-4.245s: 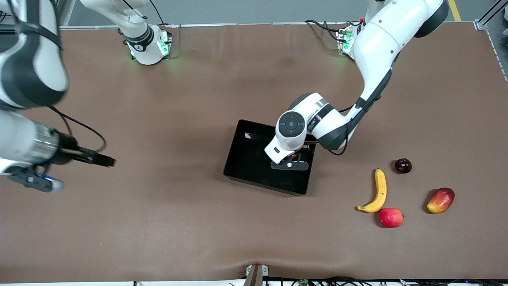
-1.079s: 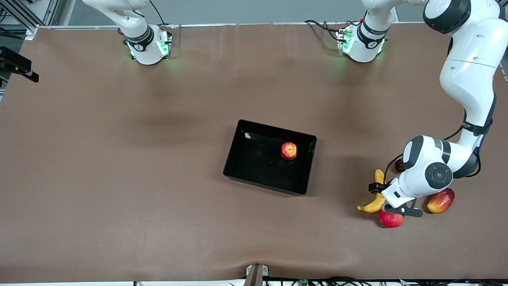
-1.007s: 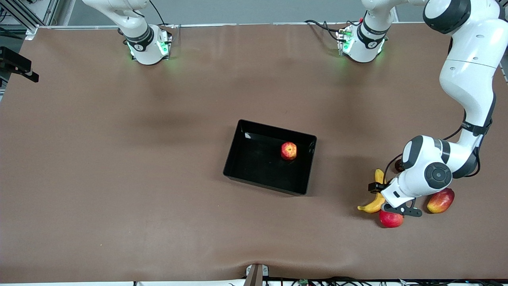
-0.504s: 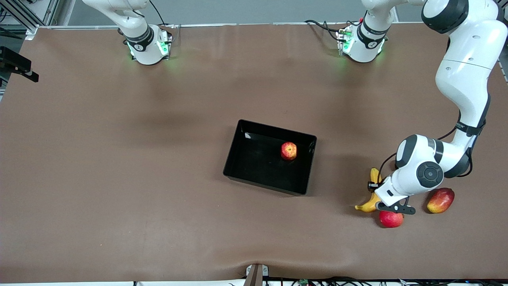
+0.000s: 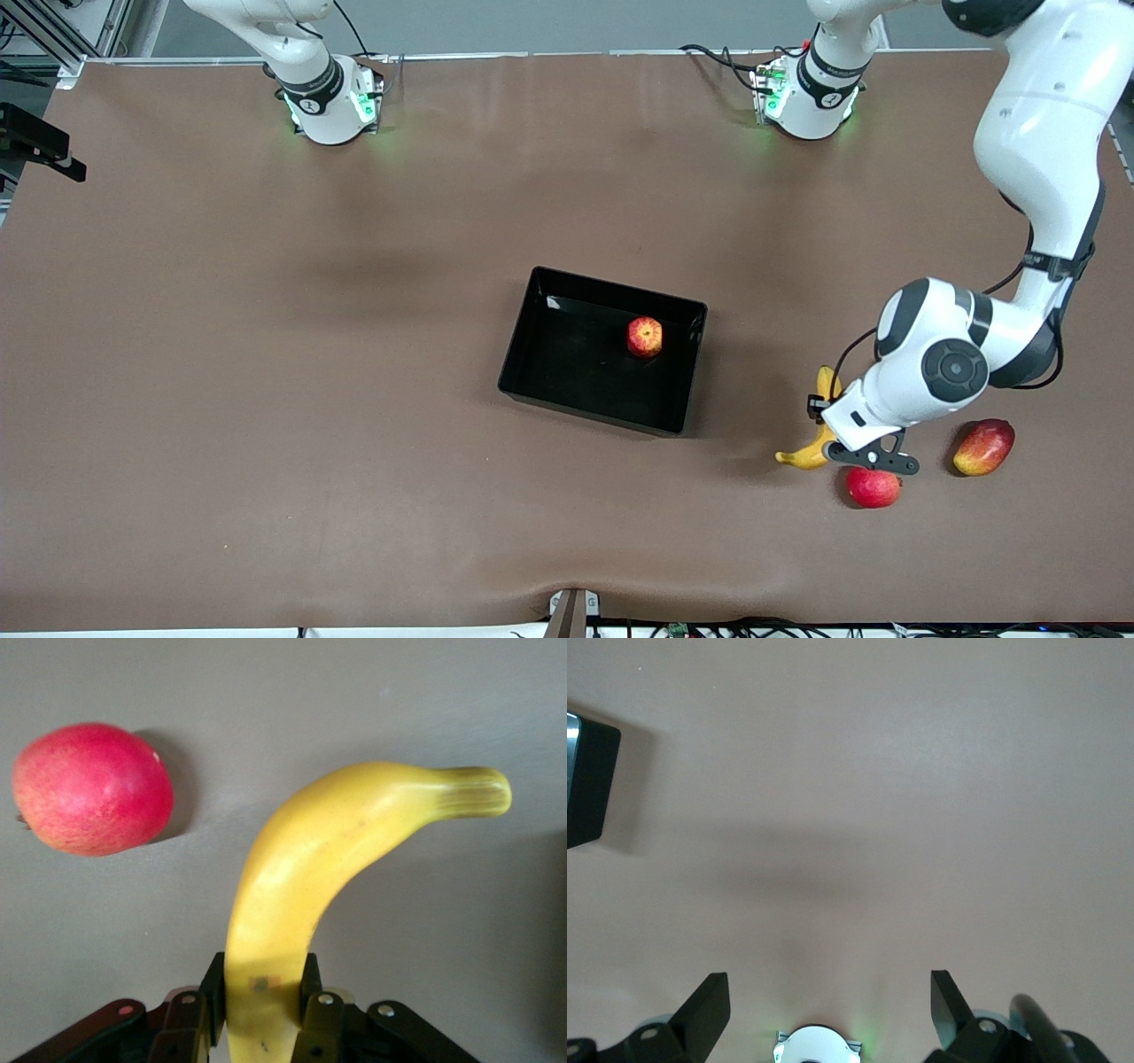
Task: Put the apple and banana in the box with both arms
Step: 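Lift the banana with the left gripper and carry it toward the box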
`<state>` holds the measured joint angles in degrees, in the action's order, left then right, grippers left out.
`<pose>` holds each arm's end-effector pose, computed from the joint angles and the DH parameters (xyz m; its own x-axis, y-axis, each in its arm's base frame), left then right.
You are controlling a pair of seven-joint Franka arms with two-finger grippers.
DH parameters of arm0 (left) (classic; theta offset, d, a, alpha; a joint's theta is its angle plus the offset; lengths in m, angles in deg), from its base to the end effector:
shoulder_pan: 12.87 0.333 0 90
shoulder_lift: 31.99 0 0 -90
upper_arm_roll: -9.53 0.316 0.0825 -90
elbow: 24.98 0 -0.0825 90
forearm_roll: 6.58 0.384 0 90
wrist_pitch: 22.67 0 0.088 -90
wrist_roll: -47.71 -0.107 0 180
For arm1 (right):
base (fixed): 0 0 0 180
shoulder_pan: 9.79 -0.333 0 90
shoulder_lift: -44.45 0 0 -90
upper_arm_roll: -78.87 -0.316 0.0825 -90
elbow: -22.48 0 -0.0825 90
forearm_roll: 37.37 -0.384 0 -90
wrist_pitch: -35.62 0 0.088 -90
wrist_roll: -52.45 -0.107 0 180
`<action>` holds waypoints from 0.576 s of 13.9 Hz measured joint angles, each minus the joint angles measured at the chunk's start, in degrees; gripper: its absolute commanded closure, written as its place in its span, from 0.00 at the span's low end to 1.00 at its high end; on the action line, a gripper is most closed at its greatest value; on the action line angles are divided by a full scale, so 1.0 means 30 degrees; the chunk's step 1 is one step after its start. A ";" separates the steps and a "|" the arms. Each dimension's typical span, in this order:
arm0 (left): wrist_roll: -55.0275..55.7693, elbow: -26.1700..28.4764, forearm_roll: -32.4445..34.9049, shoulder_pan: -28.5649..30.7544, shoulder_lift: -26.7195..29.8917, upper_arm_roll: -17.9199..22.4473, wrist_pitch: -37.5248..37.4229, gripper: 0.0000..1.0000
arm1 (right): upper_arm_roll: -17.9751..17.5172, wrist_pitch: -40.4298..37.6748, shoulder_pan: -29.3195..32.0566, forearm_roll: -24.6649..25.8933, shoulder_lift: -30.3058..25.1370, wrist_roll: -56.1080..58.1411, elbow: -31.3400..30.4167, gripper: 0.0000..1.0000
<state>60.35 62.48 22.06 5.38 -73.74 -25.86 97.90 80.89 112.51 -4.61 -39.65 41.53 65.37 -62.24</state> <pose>0.6947 -0.1139 0.2848 0.9767 -0.2145 0.0056 -0.2142 -0.9763 -0.0298 0.5096 -0.0600 0.6752 0.9913 0.1090 -0.0741 0.1047 -0.9927 -0.0592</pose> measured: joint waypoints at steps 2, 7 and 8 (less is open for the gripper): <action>0.0597 0.0018 -0.0001 -0.0047 0.0831 -0.0886 -0.0621 1.00 | -0.0019 0.0000 0.0000 -0.0002 0.0000 0.0000 0.0000 0.00; 0.3225 -0.0083 -0.0018 -0.0098 0.1408 -0.3195 -0.1110 1.00 | -0.0027 0.0000 0.0000 -0.0002 0.0000 0.0000 -0.0001 0.00; 0.4026 -0.0148 -0.0020 -0.0206 0.1413 -0.3726 -0.1202 1.00 | -0.0027 0.0000 0.0000 -0.0002 0.0000 0.0000 0.0000 0.00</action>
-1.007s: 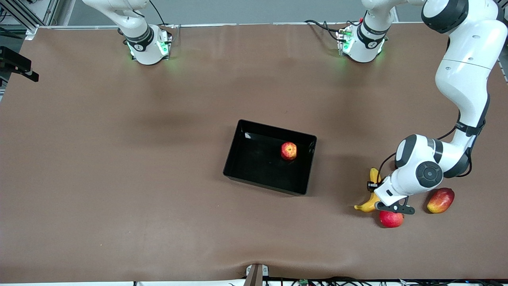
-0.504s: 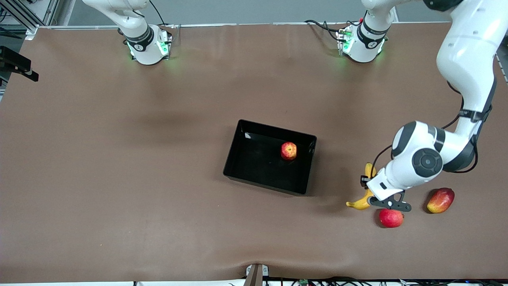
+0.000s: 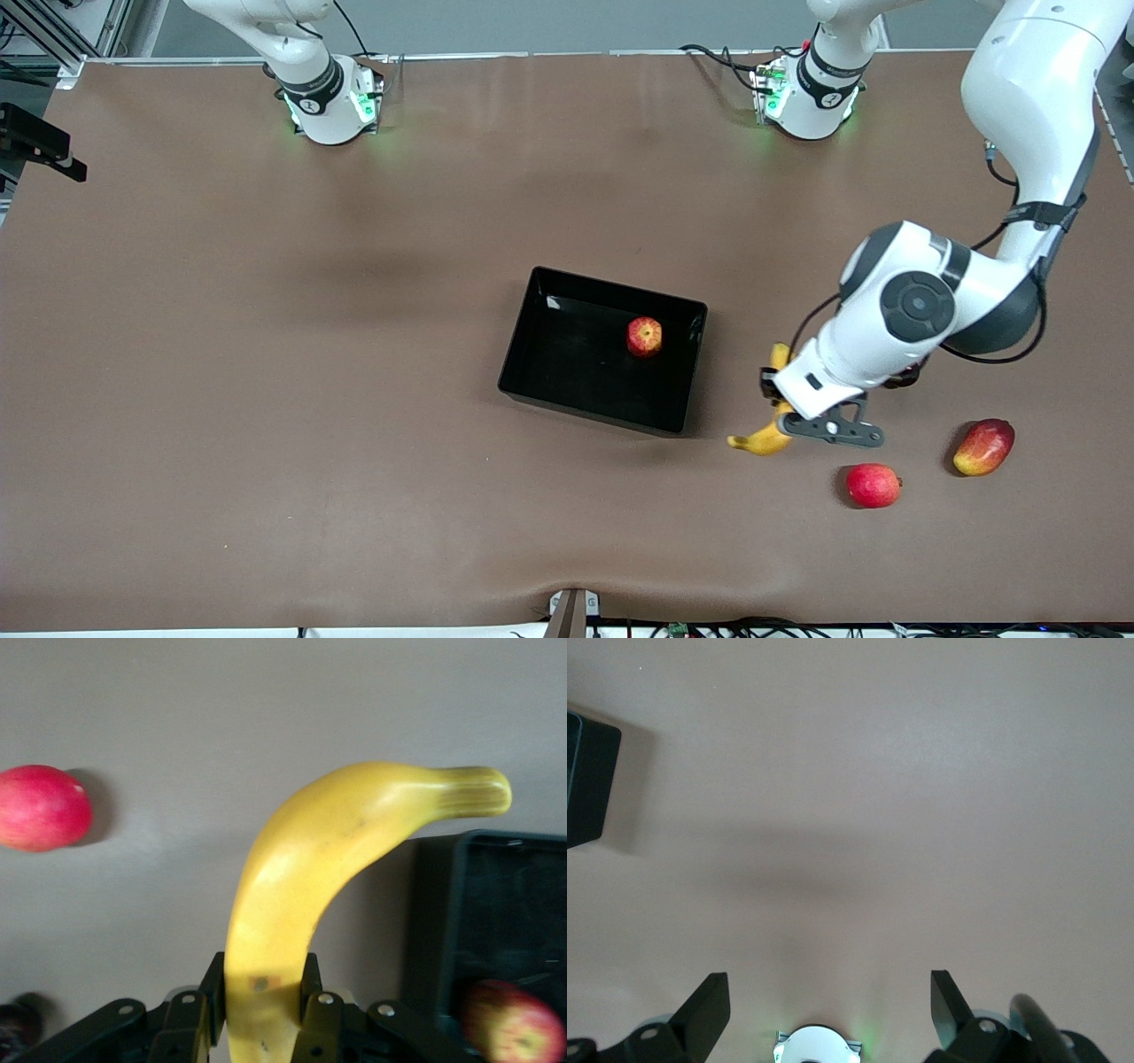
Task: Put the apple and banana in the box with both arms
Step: 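Lift the banana with the left gripper and carry it toward the box, then lower the banana into the box beside the apple and open the left gripper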
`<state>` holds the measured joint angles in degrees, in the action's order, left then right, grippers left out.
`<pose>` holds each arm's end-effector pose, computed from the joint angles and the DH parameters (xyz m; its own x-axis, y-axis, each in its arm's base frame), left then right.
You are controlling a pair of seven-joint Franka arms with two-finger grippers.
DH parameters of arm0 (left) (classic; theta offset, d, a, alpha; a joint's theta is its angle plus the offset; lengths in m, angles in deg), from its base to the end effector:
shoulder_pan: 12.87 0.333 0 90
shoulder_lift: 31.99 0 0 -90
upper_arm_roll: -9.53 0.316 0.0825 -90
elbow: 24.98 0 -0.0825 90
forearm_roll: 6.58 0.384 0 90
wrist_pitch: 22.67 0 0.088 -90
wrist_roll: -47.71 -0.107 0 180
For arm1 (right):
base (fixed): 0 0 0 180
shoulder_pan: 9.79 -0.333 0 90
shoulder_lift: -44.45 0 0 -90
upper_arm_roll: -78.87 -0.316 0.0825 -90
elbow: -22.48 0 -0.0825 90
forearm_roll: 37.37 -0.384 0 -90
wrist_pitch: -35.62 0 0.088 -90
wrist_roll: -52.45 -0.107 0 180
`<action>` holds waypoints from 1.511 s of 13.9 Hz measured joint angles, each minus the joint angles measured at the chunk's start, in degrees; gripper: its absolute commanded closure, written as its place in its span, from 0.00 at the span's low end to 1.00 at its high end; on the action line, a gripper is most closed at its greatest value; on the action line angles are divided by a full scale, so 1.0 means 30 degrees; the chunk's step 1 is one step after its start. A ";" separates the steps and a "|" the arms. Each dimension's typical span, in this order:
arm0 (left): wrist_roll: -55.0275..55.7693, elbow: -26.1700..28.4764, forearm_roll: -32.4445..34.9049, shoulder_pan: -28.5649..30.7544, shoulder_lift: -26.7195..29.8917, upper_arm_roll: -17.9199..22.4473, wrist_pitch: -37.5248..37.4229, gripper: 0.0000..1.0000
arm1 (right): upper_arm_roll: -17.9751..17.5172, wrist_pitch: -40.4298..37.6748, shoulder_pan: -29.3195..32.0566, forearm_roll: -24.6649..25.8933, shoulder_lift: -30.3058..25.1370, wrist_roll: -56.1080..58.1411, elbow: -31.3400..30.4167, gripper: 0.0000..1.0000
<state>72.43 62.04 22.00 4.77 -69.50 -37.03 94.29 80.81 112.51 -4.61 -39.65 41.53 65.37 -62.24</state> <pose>0.6646 -0.2198 0.3723 0.9845 -0.1579 0.0768 -0.1609 -0.9864 0.0341 0.5097 -0.0593 0.6752 0.9911 0.1104 -0.0741 0.1061 -0.9926 -0.0592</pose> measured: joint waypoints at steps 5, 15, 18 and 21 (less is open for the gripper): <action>0.4079 -0.0213 -0.0020 -0.2906 -0.0067 -0.0414 -0.0066 1.00 | 0.0003 -0.0007 0.0008 0.0000 0.0000 0.0000 0.0001 0.00; 0.7209 -0.1321 -0.0022 -0.8884 -0.1105 0.2471 0.0484 1.00 | 0.0004 -0.0013 0.0016 0.0000 0.0000 0.0000 0.0001 0.00; 0.7387 -0.1363 -0.0022 -1.0027 -0.1720 0.3359 0.1259 1.00 | 0.0004 -0.0014 0.0018 0.0000 0.0000 0.0000 0.0001 0.00; 0.7393 -0.1368 -0.0022 -1.0355 -0.2544 0.3598 0.1471 1.00 | 0.0004 -0.0014 0.0018 0.0000 0.0000 0.0000 0.0001 0.00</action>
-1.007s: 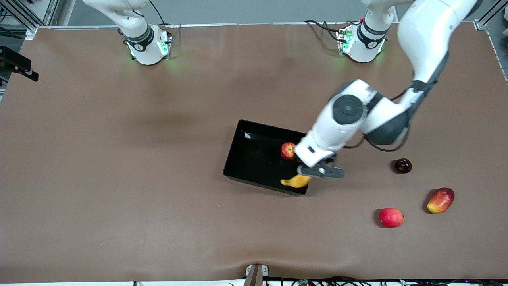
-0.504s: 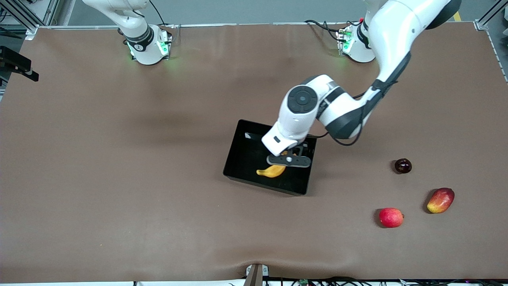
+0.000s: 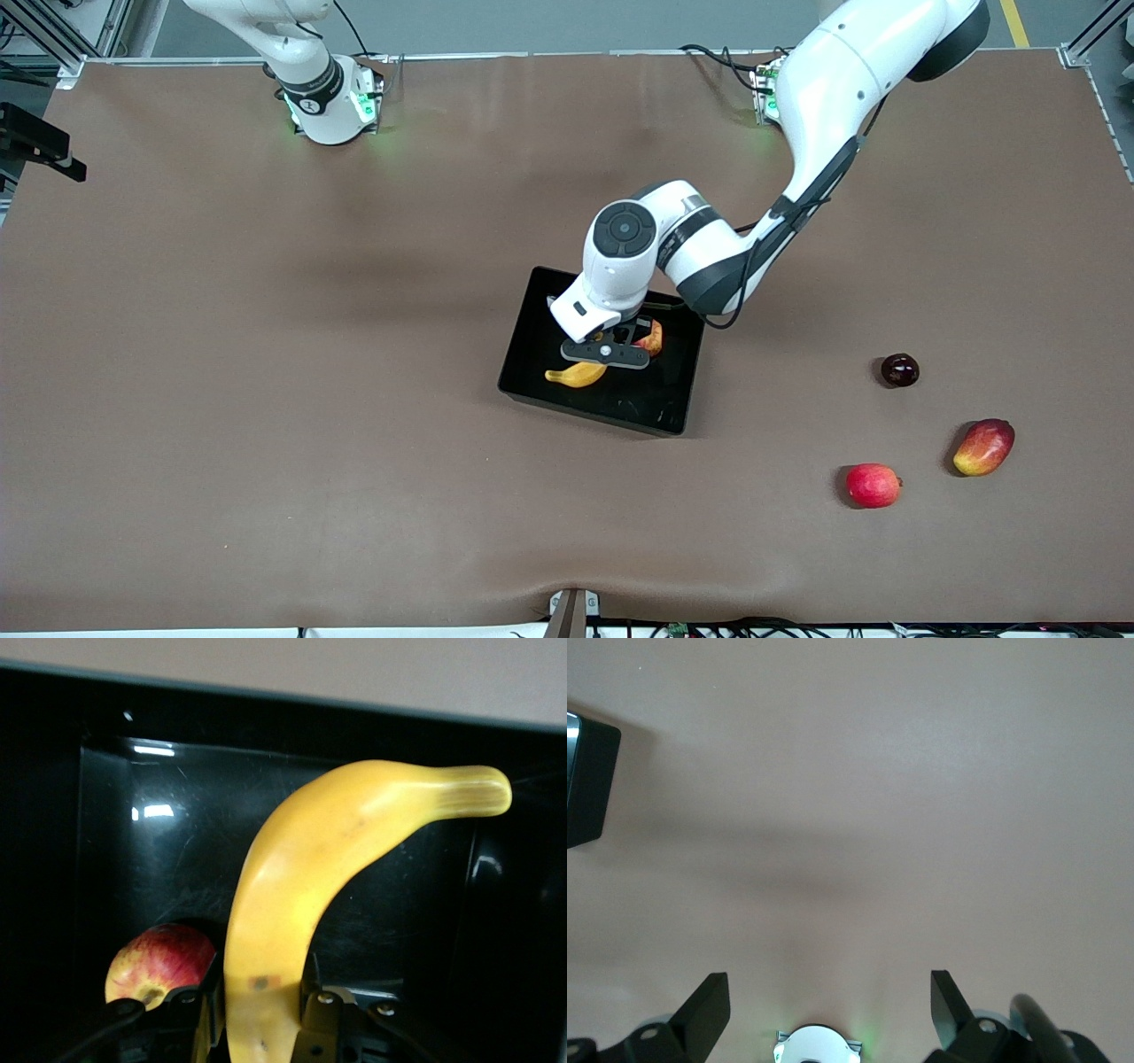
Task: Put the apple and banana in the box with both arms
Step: 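Lower the banana into the box beside the apple and open the left gripper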
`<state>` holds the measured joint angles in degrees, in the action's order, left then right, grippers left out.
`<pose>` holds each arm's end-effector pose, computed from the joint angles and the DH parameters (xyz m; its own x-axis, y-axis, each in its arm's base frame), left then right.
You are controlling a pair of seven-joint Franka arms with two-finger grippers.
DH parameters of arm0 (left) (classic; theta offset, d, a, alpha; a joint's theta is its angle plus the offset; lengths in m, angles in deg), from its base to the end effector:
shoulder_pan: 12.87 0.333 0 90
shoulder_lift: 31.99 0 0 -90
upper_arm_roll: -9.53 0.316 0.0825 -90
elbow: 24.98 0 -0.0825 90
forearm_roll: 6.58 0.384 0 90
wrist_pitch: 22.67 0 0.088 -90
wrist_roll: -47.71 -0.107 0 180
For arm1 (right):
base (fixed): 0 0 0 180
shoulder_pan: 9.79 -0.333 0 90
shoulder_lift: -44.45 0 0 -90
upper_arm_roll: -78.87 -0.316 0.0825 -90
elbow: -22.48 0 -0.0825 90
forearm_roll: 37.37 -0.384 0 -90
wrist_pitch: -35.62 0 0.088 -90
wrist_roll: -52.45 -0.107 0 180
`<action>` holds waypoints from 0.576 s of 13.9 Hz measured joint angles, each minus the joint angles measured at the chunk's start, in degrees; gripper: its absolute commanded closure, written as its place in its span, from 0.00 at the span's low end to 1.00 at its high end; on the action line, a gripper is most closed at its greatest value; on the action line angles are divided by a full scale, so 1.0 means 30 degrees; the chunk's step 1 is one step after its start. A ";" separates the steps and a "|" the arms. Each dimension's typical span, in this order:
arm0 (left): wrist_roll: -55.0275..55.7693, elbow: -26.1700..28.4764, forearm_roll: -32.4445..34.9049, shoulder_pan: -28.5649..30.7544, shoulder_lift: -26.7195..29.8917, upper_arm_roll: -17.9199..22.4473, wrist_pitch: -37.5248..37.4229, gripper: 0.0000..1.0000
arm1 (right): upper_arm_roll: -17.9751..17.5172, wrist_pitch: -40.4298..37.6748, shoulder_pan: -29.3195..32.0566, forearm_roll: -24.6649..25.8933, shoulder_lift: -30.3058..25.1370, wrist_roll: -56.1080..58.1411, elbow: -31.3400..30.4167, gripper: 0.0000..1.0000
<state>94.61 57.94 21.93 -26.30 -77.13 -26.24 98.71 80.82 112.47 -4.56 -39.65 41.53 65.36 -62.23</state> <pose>0.5511 -0.4669 0.2831 0.9894 -0.1416 0.0320 -0.1425 -0.9894 0.0285 0.5096 -0.0598 0.6752 0.9912 0.1092 -0.0746 0.1049 -0.9927 -0.0593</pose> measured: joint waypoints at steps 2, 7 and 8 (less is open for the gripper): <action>-0.0005 0.0001 0.0000 -0.0188 -0.0422 0.0034 0.0022 1.00 | 0.0000 -0.0004 0.0001 0.0000 0.0000 0.0000 0.0000 0.00; -0.0005 -0.0041 0.0000 -0.1715 -0.1102 0.1850 0.0393 1.00 | 0.0005 -0.0005 0.0006 0.0000 0.0000 0.0000 0.0000 0.00; -0.0005 -0.0042 0.0000 -0.1993 -0.1194 0.2207 0.0622 1.00 | 0.0005 -0.0005 0.0007 0.0000 0.0000 0.0000 0.0000 0.00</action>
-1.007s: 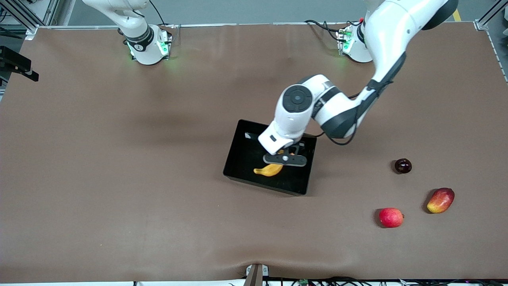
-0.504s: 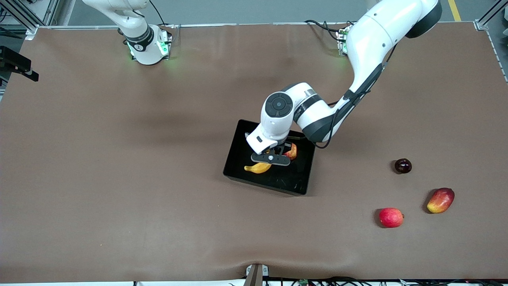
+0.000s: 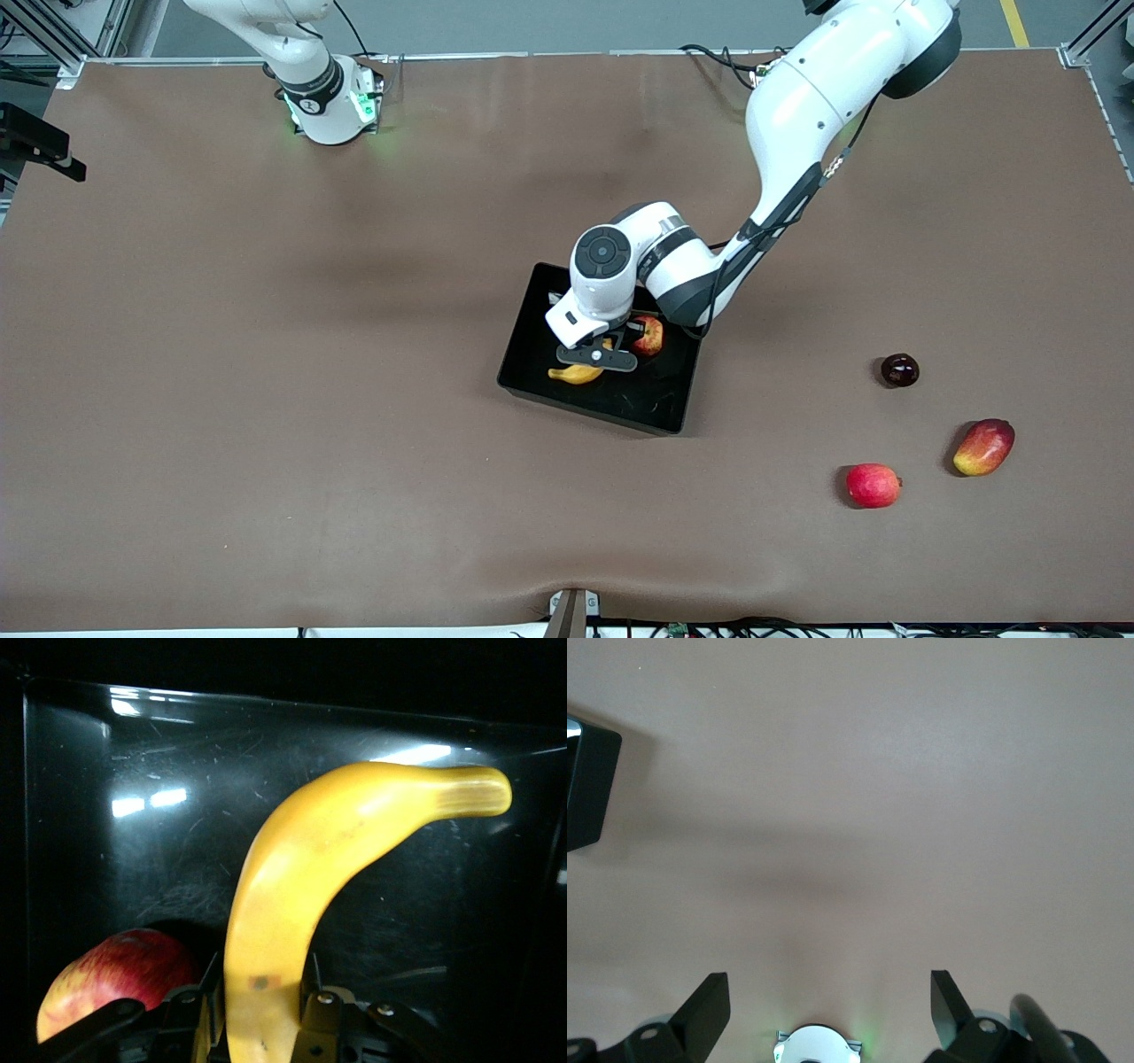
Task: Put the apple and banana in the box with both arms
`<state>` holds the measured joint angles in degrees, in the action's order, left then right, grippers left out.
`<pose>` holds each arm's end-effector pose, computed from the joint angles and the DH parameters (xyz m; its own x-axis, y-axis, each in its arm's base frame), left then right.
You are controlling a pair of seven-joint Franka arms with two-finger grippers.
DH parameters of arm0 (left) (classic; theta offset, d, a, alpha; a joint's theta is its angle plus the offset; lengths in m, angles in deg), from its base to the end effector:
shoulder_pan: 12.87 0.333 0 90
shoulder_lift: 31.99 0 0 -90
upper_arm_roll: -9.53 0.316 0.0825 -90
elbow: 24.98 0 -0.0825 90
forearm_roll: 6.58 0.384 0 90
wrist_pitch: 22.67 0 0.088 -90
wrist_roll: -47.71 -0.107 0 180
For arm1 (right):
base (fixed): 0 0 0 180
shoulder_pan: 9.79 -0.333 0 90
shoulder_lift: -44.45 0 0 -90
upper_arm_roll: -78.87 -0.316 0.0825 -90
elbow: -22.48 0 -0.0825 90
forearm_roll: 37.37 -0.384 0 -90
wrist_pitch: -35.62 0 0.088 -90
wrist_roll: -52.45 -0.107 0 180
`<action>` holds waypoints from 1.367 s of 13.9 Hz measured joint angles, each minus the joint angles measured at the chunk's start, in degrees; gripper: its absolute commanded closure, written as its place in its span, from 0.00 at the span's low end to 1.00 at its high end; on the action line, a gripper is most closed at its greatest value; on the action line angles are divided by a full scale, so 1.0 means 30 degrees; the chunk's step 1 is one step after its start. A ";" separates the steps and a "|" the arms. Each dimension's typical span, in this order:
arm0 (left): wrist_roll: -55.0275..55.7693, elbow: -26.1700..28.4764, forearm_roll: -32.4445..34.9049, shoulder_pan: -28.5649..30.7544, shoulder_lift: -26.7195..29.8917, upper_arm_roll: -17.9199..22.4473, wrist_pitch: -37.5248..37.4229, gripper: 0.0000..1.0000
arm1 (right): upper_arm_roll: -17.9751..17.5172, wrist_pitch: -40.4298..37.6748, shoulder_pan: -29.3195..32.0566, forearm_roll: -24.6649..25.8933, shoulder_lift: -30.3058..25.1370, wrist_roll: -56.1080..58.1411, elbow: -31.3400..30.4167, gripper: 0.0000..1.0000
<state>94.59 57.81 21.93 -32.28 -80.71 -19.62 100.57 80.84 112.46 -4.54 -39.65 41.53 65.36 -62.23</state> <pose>0.5388 -0.4757 0.2208 0.9858 -0.1680 0.0051 -0.1677 -0.9851 -0.0385 0.5095 -0.0601 0.6752 0.9913 0.1085 -0.0748 0.1042 -0.9928 -0.0593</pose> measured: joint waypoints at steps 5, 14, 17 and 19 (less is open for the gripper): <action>0.0014 -0.0016 0.0000 -0.0172 -0.0806 0.0315 0.1107 0.73 | 0.0001 0.0000 0.0002 0.0000 0.0000 0.0000 0.0000 0.00; 0.0188 -0.0901 -0.0034 0.0107 -0.0558 0.0558 0.1692 0.00 | 0.0002 -0.0001 0.0006 0.0000 0.0000 0.0000 0.0000 0.00; 0.0188 -0.1208 -0.0034 0.1050 0.1026 0.0551 0.0872 0.00 | 0.0005 -0.0001 0.0008 0.0000 0.0000 0.0000 0.0000 0.00; 0.0003 -0.1274 -0.0345 0.2174 0.2643 0.0503 -0.0442 0.00 | 0.0006 -0.0001 0.0009 0.0000 0.0000 0.0000 0.0000 0.00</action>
<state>94.60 53.99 20.90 -25.75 -72.78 -18.11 99.25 80.85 112.45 -4.51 -39.65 41.53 65.36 -62.23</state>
